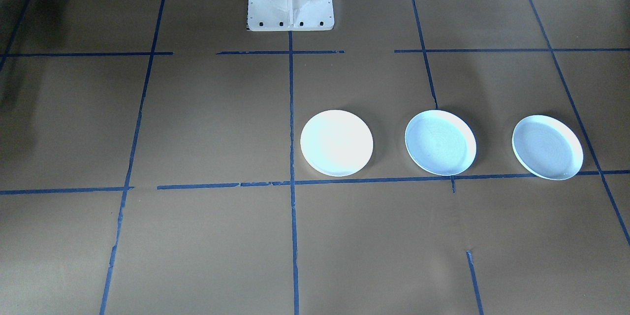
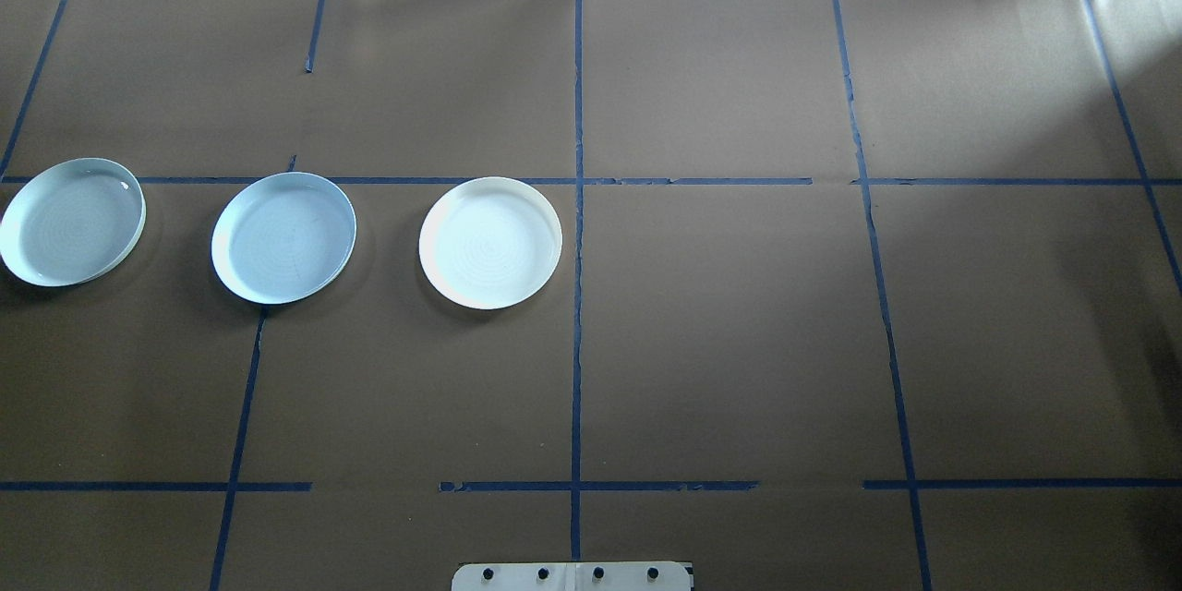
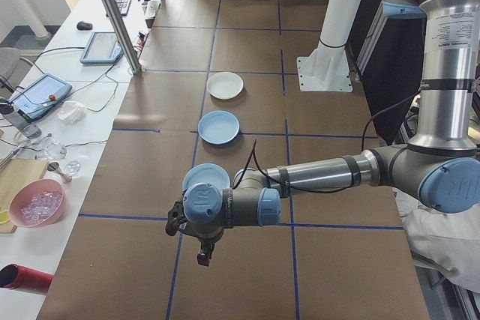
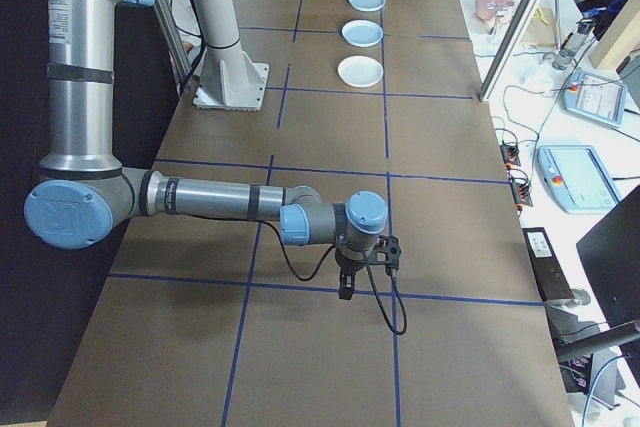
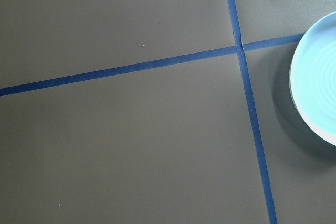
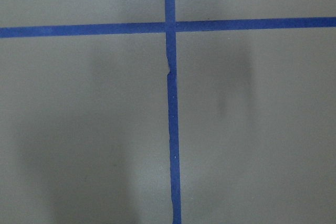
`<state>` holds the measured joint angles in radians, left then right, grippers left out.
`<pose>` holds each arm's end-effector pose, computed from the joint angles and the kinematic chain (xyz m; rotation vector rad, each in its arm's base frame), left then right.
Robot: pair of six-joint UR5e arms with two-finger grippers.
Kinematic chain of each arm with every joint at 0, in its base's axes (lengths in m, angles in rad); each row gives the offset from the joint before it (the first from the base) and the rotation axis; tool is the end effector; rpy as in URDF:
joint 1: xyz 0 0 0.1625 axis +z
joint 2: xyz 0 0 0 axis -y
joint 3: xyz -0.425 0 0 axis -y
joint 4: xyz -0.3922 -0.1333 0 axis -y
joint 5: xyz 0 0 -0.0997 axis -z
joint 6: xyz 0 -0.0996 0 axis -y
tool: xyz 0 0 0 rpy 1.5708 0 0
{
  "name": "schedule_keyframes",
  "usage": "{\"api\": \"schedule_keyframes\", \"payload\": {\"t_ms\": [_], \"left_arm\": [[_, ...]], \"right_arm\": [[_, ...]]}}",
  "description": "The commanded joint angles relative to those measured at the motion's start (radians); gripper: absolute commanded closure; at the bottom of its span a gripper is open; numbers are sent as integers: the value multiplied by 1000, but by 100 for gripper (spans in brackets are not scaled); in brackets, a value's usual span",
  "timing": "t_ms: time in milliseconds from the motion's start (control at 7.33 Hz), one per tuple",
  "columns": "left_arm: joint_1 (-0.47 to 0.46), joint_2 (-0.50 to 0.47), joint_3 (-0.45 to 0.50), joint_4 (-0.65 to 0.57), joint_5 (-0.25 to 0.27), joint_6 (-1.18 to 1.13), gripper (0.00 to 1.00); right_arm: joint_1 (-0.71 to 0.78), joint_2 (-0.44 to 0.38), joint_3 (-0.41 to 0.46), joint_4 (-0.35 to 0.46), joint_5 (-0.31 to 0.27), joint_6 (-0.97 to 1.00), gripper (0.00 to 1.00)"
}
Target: Stack plate in center
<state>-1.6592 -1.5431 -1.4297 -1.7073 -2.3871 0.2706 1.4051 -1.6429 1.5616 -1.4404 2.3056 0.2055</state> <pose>-0.1022 -0.4651 0.7246 0.1159 0.8095 0.1588 -0.0108 -0.4681 0.6872 -0.0895 -0.7307 0.0200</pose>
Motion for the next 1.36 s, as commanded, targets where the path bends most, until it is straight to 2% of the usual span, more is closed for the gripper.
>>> {"api": "schedule_keyframes", "payload": {"t_ms": [0,682,818,955,1091,1227], "left_arm": [[-2,6,-1,0,0,-4,0],[-2,17,5,-6,0,7,0],[-1,2,-6,-9,23,-11,1],[22,-3,-21,-18,29,-188,3],[129,1,-65,-81,34,-297,1],[168,9,-70,-93,29,-300,1]], "right_arm": [[0,0,0,0,0,0,0],[0,0,0,0,0,0,0],[0,0,0,0,0,0,0],[0,0,0,0,0,0,0],[0,0,0,0,0,0,0],[0,0,-2,0,0,0,0]]}}
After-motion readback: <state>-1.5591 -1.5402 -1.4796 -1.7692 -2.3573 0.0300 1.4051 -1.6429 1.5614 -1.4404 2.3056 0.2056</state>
